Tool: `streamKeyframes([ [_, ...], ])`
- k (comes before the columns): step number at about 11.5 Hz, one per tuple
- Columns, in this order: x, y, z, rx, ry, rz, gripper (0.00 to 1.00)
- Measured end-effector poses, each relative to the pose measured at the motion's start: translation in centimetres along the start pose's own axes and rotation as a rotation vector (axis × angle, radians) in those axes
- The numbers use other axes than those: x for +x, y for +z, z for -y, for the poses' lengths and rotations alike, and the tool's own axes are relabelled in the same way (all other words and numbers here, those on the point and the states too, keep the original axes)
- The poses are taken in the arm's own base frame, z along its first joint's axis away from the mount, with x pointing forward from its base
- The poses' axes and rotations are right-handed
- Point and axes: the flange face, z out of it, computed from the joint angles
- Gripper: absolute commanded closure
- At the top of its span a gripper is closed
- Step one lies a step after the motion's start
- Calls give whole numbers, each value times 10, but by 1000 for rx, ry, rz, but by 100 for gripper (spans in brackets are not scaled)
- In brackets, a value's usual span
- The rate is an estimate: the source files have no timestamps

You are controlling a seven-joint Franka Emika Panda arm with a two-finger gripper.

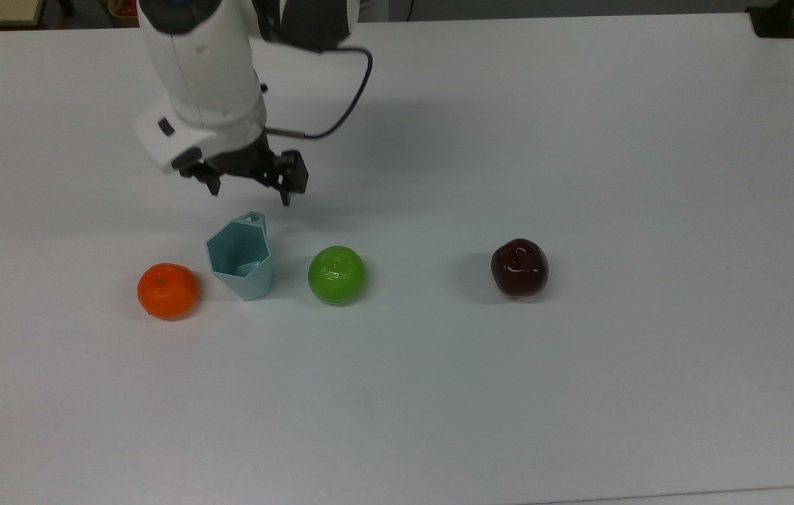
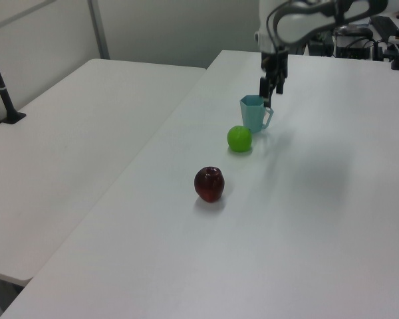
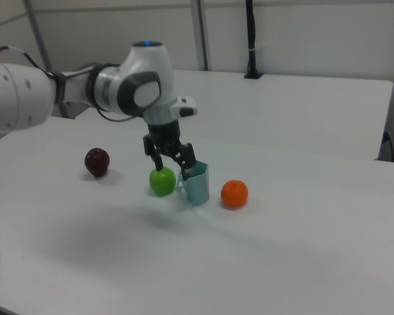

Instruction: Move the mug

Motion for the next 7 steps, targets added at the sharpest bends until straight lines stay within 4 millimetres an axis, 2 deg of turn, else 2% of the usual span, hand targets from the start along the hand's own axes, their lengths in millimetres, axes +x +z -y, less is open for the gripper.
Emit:
streamKeyframes([
  [2, -20, -54, -7, 12, 8, -8, 0],
  [4, -50, -104, -15, 16, 12, 20, 0],
  [6, -77, -137, -21, 26, 15, 20, 0],
  [7, -86, -144, -23, 31, 16, 15, 0],
])
